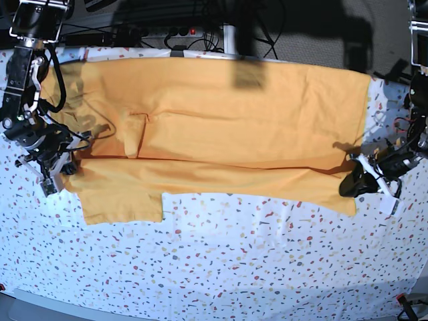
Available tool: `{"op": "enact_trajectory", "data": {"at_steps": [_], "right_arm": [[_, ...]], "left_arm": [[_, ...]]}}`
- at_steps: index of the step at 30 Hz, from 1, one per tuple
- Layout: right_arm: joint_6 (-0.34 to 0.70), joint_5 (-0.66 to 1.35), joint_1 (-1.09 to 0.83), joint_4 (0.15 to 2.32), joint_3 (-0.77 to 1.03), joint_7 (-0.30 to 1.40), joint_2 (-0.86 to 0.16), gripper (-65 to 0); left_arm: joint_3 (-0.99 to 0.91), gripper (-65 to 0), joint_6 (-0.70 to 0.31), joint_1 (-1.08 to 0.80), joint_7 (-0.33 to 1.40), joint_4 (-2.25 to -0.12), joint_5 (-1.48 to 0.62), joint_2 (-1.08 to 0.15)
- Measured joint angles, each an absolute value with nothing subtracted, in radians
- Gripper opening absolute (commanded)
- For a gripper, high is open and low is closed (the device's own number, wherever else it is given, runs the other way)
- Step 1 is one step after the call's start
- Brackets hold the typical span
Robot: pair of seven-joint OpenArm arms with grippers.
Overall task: Fold the T-shirt properly
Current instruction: 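Fold the side edges with both grippers across toward the collar, then release the folded edges and regrasp the fold line with both grippers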
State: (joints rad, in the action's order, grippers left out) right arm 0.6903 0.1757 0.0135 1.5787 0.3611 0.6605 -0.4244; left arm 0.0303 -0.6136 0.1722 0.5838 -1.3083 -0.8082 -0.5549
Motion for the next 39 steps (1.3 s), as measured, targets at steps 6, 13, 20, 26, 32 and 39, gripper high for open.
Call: {"op": "enact_trajectory", "data": {"at_steps": [6, 13, 20, 26, 32, 39], "right_arm": [[0.69, 0.213, 0.013, 1.579, 0.419, 0.683, -0.425, -65.0], [0.69, 0.216, 0.012, 1.579, 0.419, 0.722, -0.424, -65.0], [0.69, 0.22, -0.016, 1.579, 0.419, 0.805, -0.424, -61.8], [0.69, 0.239, -0.014, 1.579, 0.419, 0.866, -0.424, -35.3], [0.69, 0.239, -0.014, 1.579, 0.419, 0.866, -0.424, -35.1], [0.69, 0.378, 0.049, 1.579, 0.419, 0.754, -0.424, -35.1]], "left_arm": [[0.03, -65.0, -0.614, 0.175, 0.615, -1.312, -0.809, -0.584], [0.03, -65.0, -0.614, 0.175, 0.717, -1.312, -0.81, -0.582], [0.03, -65.0, -0.614, 0.175, 0.734, -1.312, -0.81, -0.582], [0.03, -44.4, -0.614, 0.175, 0.849, -1.312, -0.81, -0.582], [0.03, -40.2, -0.614, 0.175, 0.964, -1.312, -0.811, -0.582], [0.03, -40.2, -0.614, 0.175, 0.861, -1.312, -0.815, -0.582]]}}
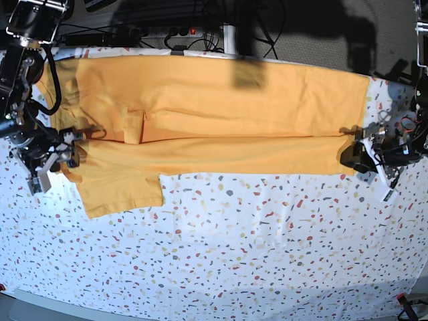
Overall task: Fold the T-shirt properly
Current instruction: 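Release the folded edges and regrasp the fold line with both grippers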
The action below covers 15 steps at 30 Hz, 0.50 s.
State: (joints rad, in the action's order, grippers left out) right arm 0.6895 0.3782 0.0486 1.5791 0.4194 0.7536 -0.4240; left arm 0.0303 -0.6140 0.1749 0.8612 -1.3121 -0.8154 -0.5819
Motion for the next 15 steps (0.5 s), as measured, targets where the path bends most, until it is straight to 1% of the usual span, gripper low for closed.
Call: {"op": "enact_trajectory", "data": {"at_steps": [2, 3, 5, 8, 11, 15], "right_arm": [[0.684, 0.424, 0.103, 1.579, 0.419, 0.696, -0.422, -35.1], [0.678, 0.421, 0.138, 1.579, 0.42, 0.692, -0.418, -35.1], [0.651, 0.398, 0.214, 1.57, 0.421, 0.699, -0.403, -35.2], [0.632, 0.368, 0.339, 1.477, 0.422, 0.695, -0.379, -35.2], [0.63, 0.288, 0.472, 1.28, 0.421, 0.691, -0.37, -35.2], [0.624, 0.218, 0.618, 0.936, 0.422, 0.672, -0.385, -35.2]], "left_arm": [[0.03, -40.2, -0.614, 0.178, 0.804, -1.312, -0.836, -0.582], [0.03, -40.2, -0.614, 0.181, 0.792, -1.313, -0.845, -0.582], [0.03, -40.2, -0.613, 0.183, 0.799, -1.315, -0.847, -0.576], [0.027, -40.2, -0.601, 0.181, 0.815, -1.316, -0.848, -0.543], [0.027, -40.2, -0.584, 0.179, 0.814, -1.316, -0.848, -0.501], [0.027, -40.2, -0.584, 0.179, 0.814, -1.316, -0.846, -0.469]]}}
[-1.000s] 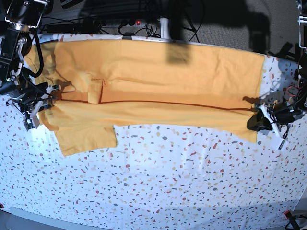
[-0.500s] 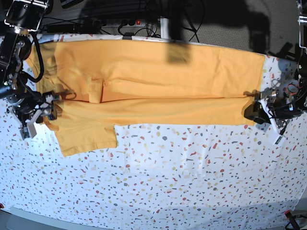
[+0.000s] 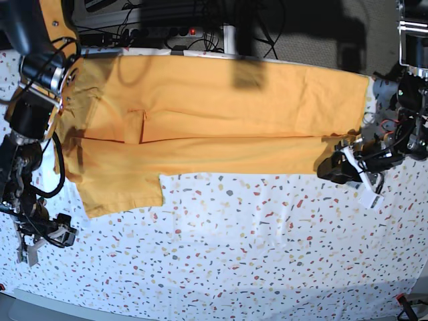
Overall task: Fold the T-shirt properly
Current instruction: 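Release the folded edges and regrasp the fold line with both grippers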
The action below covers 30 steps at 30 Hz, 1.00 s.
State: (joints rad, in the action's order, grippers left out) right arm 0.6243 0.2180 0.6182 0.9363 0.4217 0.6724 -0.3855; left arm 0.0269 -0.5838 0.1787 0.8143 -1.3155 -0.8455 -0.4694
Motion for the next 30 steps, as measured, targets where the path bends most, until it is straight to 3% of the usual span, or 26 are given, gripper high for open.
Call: {"op": "enact_trajectory", "data": {"at_steps": [5, 13, 15, 18, 30], "right_arm": [[0.617, 0.085, 0.703, 0.612, 0.422, 0.544, -0.399, -35.2], [0.61, 0.021, 0.678, 0.477, 0.422, 0.49, -0.393, -35.8], [0.609, 0.021, 0.673, 0.477, 0.422, 0.488, -0.396, -42.7], [0.609, 0.021, 0.67, 0.477, 0.422, 0.493, -0.396, -64.1], [0.609, 0.022, 0.67, 0.478, 0.423, 0.494, -0.396, -65.0]], "left_arm": [[0.027, -40.2, -0.585, 0.178, 0.816, -1.316, -0.848, -0.446], [0.027, -40.2, -0.584, 0.178, 0.844, -1.316, -0.846, -0.448], [0.027, -40.2, -0.585, 0.178, 0.844, -1.316, -0.847, -0.448], [0.027, -40.2, -0.584, 0.178, 0.844, -1.316, -0.847, -0.449], [0.027, -40.2, -0.585, 0.178, 0.766, -1.316, -0.617, -0.45]]}}
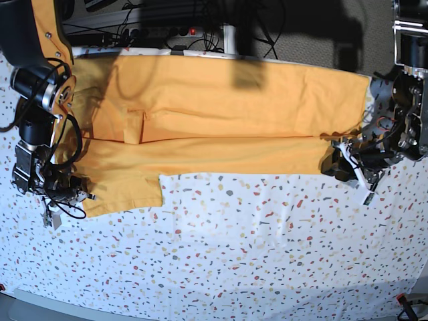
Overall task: Fold the T-shirt properly
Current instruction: 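Release the folded edges and regrasp the fold line with both grippers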
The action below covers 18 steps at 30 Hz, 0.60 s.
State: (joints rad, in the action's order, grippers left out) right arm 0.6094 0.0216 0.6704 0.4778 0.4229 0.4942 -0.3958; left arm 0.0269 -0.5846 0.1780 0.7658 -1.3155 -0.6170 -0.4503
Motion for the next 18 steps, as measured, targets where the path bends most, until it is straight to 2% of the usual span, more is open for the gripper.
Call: {"op": "enact_trajectory", "data": {"at_steps": [6, 12, 14, 18], "right_arm": [[0.609, 0.021, 0.67, 0.478, 0.423, 0.494, -0.396, -65.0], [0.61, 0.022, 0.67, 0.479, 0.423, 0.495, -0.396, -65.0], [0.609, 0.022, 0.67, 0.479, 0.423, 0.495, -0.396, -65.0], [0.609, 0.029, 0.67, 0.479, 0.423, 0.498, -0.396, -65.0]], "left_arm": [[0.027, -40.2, -0.583, 0.178, 0.776, -1.366, -0.605, -0.455], [0.027, -40.2, -0.398, 0.18, 0.788, -1.476, -0.416, -0.484], [0.027, -40.2, -0.363, 0.181, 0.836, -1.489, -0.411, -0.495], [0.027, -40.2, -0.365, 0.167, 0.901, -1.488, -0.427, -0.487]]}}
